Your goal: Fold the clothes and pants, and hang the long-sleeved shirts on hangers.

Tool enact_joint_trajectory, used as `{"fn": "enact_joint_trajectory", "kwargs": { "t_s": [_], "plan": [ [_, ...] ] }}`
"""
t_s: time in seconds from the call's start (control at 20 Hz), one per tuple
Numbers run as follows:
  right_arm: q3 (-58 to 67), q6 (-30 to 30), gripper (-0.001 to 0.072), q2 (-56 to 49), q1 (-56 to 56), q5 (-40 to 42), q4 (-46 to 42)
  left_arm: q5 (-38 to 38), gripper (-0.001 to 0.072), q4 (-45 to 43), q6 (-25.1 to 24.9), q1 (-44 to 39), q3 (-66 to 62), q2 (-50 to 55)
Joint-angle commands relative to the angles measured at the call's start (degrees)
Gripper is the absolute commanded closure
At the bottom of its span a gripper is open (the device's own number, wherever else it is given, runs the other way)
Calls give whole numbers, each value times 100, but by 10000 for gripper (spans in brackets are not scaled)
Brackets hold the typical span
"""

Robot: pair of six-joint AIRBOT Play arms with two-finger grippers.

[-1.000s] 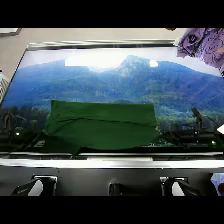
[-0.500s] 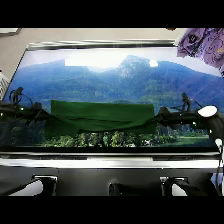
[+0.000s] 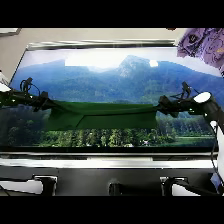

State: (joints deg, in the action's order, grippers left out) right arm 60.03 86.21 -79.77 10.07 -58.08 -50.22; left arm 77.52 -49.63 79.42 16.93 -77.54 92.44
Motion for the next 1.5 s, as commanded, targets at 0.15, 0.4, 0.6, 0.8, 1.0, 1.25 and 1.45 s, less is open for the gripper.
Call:
{"fn": "enact_joint_trajectory", "kwargs": {
  "t_s": [0.15,0.4,0.6,0.8,1.0,1.25,1.45],
  "plan": [
    [188,-2,685,-616,-280,138,-177,-111,691,61,-13,-203,-621,813],
    [192,203,617,-826,-310,337,-291,-365,642,63,9,-249,-673,992],
    [826,501,195,-826,219,-684,-328,-291,234,33,146,-197,-1058,935],
    [1045,293,92,-896,1272,-1377,-278,-229,164,-400,463,-149,-1484,680],
    [1043,-612,6,-1438,1281,-1832,404,-192,164,-470,463,-166,-1569,479],
    [1043,-1008,6,-1998,918,-1652,852,-192,164,-509,463,-166,-1569,319],
    [1043,-1038,7,-2212,535,-1429,844,-192,165,-509,463,-166,-1569,304]
  ]
}}
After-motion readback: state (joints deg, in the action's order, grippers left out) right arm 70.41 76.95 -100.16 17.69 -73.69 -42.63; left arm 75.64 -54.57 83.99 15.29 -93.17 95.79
